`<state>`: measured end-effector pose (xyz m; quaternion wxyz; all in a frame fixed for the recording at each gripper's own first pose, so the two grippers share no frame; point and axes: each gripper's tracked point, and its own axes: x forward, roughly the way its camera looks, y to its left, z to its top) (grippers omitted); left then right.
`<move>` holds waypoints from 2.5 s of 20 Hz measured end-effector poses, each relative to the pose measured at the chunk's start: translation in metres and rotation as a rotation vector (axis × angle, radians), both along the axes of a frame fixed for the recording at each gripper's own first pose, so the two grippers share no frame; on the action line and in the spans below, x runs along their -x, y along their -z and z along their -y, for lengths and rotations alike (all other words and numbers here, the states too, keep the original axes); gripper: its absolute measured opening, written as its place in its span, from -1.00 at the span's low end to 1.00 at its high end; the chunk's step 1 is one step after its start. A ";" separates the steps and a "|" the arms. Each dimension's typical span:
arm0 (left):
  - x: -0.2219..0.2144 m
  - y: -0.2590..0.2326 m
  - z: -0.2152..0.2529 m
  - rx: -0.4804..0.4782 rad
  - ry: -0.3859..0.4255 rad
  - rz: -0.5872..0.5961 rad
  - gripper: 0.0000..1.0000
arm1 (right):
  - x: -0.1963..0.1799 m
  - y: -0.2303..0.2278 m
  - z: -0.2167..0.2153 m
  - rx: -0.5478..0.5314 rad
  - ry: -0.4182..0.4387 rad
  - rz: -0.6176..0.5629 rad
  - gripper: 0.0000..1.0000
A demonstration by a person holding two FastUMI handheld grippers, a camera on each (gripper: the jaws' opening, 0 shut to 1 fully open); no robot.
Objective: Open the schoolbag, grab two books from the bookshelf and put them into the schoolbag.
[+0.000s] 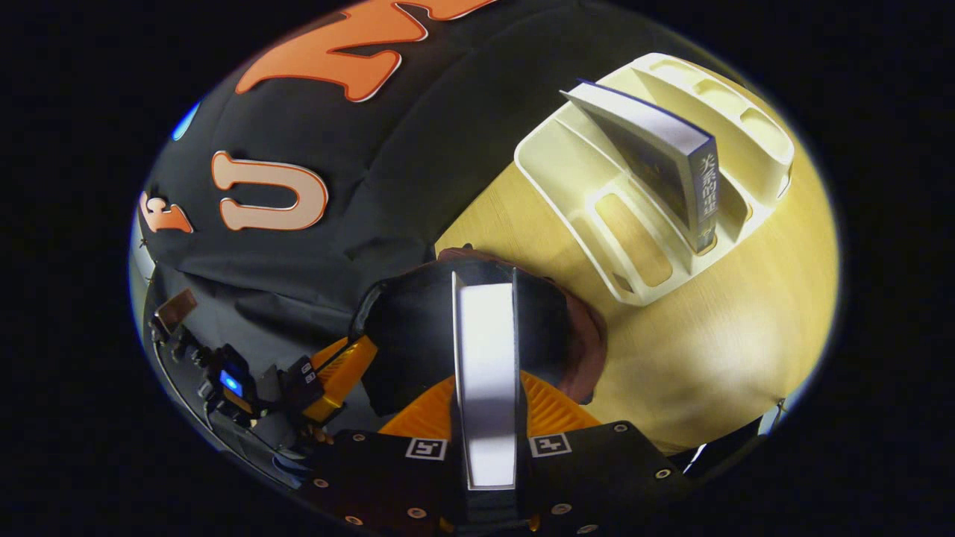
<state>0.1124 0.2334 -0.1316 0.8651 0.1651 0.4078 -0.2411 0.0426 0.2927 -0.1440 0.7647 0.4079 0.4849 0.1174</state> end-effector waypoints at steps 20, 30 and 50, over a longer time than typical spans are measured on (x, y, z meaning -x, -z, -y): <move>0.023 -0.008 0.024 0.099 0.046 -0.021 -0.97 | -0.046 0.099 -0.106 -0.066 0.048 -0.071 -0.24; 0.023 0.017 0.024 0.044 0.040 -0.028 -0.97 | -0.010 0.083 0.000 0.150 -0.019 -0.101 0.95; 0.026 0.047 0.014 0.075 -0.028 -0.049 -0.97 | -0.080 -0.051 0.198 0.763 -0.334 0.086 0.95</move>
